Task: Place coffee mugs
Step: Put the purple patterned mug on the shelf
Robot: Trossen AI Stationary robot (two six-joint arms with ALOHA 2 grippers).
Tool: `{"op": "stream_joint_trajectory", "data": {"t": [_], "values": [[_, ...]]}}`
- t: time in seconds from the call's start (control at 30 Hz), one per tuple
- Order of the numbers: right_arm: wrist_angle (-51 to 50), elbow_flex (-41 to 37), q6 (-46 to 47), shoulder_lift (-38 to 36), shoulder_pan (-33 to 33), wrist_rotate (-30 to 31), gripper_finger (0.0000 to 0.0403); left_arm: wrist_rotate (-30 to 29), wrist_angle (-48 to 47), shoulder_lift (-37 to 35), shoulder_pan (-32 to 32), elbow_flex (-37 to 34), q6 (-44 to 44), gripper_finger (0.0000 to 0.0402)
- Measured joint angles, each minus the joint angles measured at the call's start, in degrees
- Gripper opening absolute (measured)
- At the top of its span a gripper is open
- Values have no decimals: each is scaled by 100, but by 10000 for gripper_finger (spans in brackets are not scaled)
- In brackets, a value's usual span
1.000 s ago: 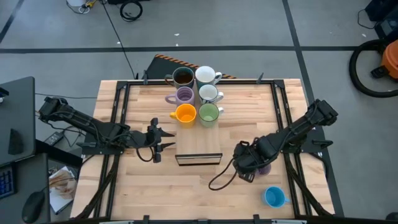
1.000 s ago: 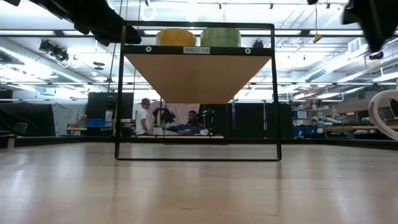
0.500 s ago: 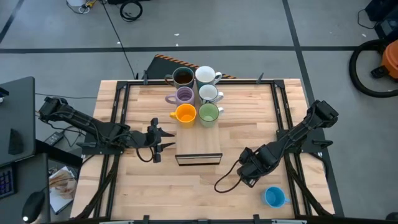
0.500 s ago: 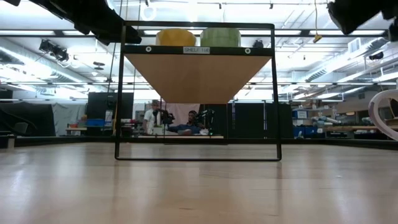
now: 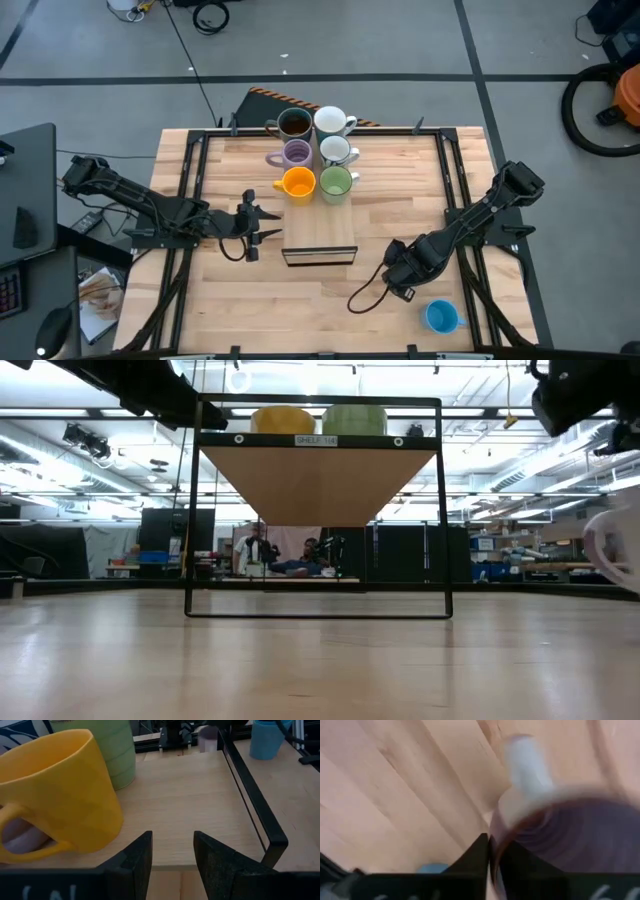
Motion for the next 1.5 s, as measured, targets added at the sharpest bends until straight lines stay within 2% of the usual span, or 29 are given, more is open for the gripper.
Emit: {"op": "stream_joint_trajectory", "data": {"t": [0.1, 0.3, 0.47, 0.73, 0.9, 1.03, 1.27, 1.5], "values": [[-191, 108, -592, 4, -78, 168, 21, 2, 2, 0, -2, 0, -4, 151], [-1290, 966, -1322, 4, -249, 636, 31, 55, -396, -4, -4, 300, -154, 151], [-2208, 1936, -1449, 0, -453, 1243, 29, 59, -1398, -4, -2, 849, -105, 151], [-2196, 3293, -2239, 0, -804, 1985, 29, 67, -1894, -4, -19, 1176, -358, 151], [-1850, 3822, -2925, -2, -985, 2301, 29, 105, -2287, -4, -159, 1347, -599, 151], [-929, 3963, -3513, -2, -1113, 2286, 29, 107, -2324, -4, -311, 1466, -776, 151], [547, 3965, -4447, 264, -1485, 1425, 29, 106, -2310, -4, -626, 1755, -1118, 151], [791, 4190, -4963, 721, -1691, 1214, 29, -24, -2311, -4, -797, 1834, -1186, 151]]}}
